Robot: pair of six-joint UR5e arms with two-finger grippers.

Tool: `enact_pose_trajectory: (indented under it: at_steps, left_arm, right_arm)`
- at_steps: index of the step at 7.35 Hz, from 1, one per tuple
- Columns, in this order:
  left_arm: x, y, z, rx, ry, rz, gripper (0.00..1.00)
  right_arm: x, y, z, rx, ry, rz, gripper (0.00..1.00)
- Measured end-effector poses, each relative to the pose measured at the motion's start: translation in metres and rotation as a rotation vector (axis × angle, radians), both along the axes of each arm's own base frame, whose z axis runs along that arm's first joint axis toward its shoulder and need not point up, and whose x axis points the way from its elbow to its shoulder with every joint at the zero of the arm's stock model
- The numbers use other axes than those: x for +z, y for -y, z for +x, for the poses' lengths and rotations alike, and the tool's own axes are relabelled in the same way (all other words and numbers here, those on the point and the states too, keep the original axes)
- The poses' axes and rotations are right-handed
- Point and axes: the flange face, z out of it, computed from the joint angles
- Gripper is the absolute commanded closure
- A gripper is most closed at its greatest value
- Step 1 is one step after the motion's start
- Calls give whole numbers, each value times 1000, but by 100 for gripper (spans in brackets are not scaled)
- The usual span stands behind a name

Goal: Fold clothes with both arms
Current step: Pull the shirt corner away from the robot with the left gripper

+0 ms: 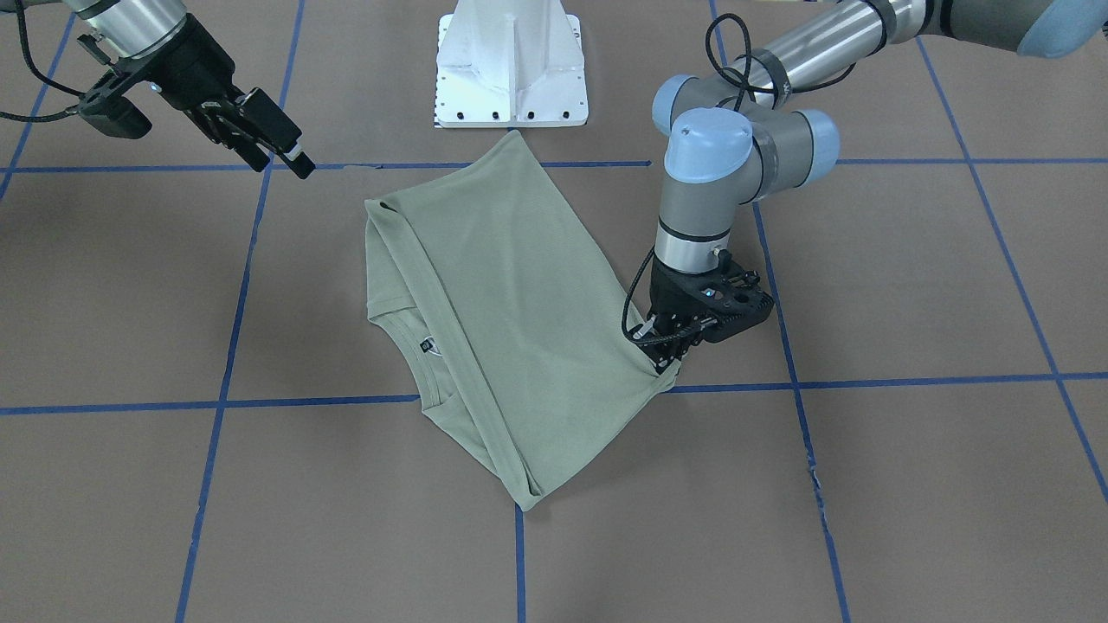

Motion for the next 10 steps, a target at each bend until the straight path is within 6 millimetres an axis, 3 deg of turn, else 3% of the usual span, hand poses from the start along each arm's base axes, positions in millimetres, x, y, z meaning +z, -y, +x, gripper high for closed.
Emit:
enact_pose_trajectory:
  at_steps: [4,5,6,8,10]
  left_arm:
    - [-14,70,49,-93,-25,167,100]
    - [-13,83,54,-109,-25,211,78]
    - [-15,94,58,-119,-19,253,1]
    - [-18,105,59,-99,22,334,0]
    - [-22,122,38,-74,19,364,0]
  right_arm:
    - [5,3,-1,3,-9,-8,0]
    - [4,3,-1,3,-8,-7,0]
    - [3,2,0,3,-6,-6,0]
    - [4,2,-1,4,-7,-5,0]
    - [12,5,-7,-3,-30,2,0]
